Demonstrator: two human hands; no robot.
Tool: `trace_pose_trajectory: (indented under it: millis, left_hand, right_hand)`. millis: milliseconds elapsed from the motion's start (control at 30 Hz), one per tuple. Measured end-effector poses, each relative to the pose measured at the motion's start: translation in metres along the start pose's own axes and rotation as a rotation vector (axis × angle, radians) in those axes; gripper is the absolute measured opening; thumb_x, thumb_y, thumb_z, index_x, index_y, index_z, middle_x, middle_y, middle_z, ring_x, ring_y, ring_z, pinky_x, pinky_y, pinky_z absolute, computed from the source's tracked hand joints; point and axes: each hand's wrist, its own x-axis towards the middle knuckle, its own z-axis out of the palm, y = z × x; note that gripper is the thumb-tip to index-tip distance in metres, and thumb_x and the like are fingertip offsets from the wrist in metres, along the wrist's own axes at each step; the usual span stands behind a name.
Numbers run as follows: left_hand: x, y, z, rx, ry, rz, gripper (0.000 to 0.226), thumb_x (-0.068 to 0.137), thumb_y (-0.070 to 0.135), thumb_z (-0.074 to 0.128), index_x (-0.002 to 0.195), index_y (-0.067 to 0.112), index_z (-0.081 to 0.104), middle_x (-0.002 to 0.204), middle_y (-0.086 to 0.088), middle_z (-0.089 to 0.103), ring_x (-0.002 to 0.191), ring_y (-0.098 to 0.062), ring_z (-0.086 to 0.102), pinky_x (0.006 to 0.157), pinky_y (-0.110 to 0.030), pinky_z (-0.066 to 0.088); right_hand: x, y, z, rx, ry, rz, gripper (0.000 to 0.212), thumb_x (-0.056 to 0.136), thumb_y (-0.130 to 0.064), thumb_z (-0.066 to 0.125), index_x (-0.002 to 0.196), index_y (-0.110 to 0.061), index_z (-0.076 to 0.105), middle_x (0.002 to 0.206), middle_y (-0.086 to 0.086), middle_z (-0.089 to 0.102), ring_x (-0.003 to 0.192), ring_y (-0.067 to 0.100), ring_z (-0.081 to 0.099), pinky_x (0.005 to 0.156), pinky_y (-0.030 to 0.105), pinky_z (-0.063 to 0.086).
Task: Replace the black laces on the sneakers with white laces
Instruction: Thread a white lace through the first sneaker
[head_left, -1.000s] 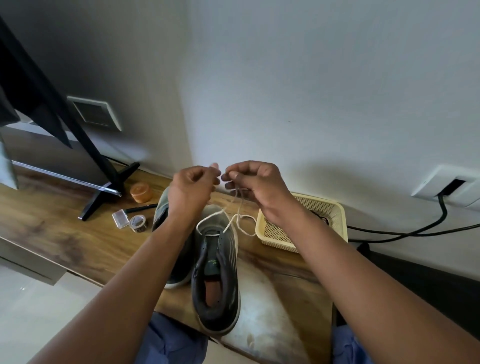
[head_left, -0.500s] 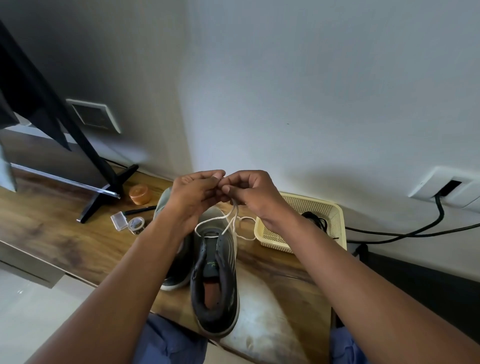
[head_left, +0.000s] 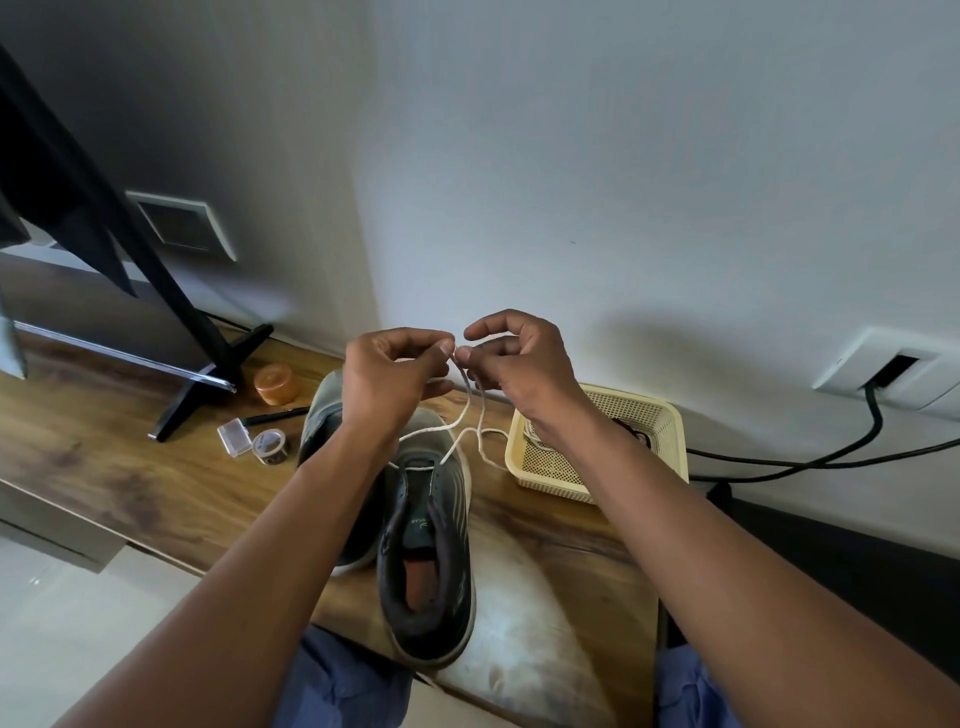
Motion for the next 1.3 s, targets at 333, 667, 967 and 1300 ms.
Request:
trace_pose_trajectory:
  millis: [333, 667, 967, 1300]
  left_hand:
    - [-0.002, 0.005, 0.0, -0.13, -0.113, -0.148, 0.007, 0.091, 0.0, 0.077, 0.097, -0.002, 0.078, 0.077, -0.017, 0.072, 0.068, -0.02, 0.07, 0.068, -0.028, 0.063]
    - [-0.003, 0.009, -0.003, -0.209, -0.188, -0.271, 0.01, 0.091, -0.003, 0.073, 0.099, -0.009, 0.075, 0.078, -0.017, 0.075, 0.068, -0.02, 0.073, 0.067, -0.029, 0.065]
    - [-0.002, 0.01, -0.009, -0.191, -0.2, -0.264, 0.016, 0.093, -0.001, 0.073, 0.104, -0.012, 0.072, 0.082, -0.018, 0.072, 0.069, -0.019, 0.072, 0.07, -0.03, 0.065]
    - [-0.002, 0.009, -0.009, -0.169, -0.189, -0.261, 0.007, 0.093, -0.003, 0.071, 0.098, -0.008, 0.073, 0.081, -0.018, 0.071, 0.068, -0.019, 0.071, 0.071, -0.031, 0.066]
  right_hand:
    - [0.0, 0.004, 0.001, -0.164, 0.1, -0.151, 0.015, 0.078, -0.002, 0.086, 0.081, -0.012, 0.075, 0.076, 0.001, 0.076, 0.072, 0.014, 0.073, 0.072, 0.032, 0.062]
    - [-0.001, 0.002, -0.001, -0.199, 0.137, -0.179, 0.021, 0.076, -0.002, 0.087, 0.084, -0.009, 0.069, 0.074, 0.002, 0.074, 0.071, 0.014, 0.073, 0.073, 0.033, 0.062]
    - [-0.001, 0.003, 0.0, -0.151, 0.037, -0.155, 0.016, 0.081, -0.001, 0.083, 0.093, -0.005, 0.074, 0.086, 0.009, 0.076, 0.08, 0.016, 0.074, 0.074, 0.024, 0.06]
    - [0.001, 0.009, -0.002, -0.175, -0.011, -0.062, 0.004, 0.084, -0.012, 0.084, 0.085, -0.011, 0.08, 0.081, 0.003, 0.078, 0.078, 0.013, 0.072, 0.074, 0.032, 0.057]
